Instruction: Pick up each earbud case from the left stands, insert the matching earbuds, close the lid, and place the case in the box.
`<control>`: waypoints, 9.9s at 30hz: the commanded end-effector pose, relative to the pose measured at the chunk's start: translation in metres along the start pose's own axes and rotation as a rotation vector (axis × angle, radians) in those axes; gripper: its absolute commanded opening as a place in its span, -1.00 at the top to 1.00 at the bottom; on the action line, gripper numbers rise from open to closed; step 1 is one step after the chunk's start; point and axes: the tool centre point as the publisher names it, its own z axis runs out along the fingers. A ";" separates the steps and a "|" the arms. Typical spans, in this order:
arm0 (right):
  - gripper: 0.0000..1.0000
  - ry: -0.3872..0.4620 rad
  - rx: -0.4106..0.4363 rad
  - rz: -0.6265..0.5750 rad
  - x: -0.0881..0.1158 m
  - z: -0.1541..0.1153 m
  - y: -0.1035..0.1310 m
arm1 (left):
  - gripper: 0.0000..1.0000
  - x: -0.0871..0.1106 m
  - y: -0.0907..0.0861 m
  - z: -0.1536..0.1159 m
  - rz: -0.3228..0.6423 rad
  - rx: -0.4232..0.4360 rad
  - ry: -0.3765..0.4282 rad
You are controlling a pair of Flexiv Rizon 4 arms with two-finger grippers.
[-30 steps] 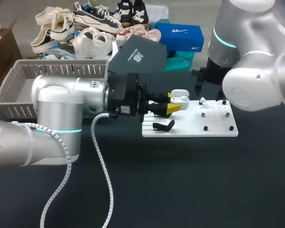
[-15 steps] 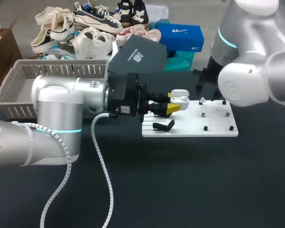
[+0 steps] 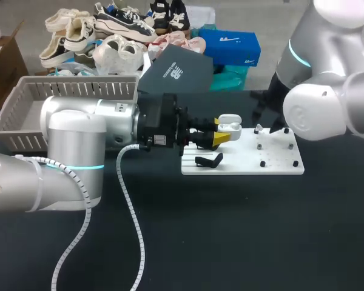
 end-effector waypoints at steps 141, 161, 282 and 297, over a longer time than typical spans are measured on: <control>1.00 0.160 -0.107 -0.561 0.153 -0.192 0.101 | 1.00 0.000 0.001 0.000 0.000 0.001 0.001; 1.00 0.140 -0.090 -0.592 0.159 -0.185 0.103 | 1.00 0.000 0.001 0.000 0.000 0.001 0.001; 1.00 0.081 0.057 -0.646 0.145 -0.145 0.099 | 1.00 0.000 0.001 0.000 0.000 0.001 0.001; 1.00 0.090 0.044 -0.637 0.146 -0.141 0.097 | 1.00 0.000 0.001 0.000 0.000 0.001 0.001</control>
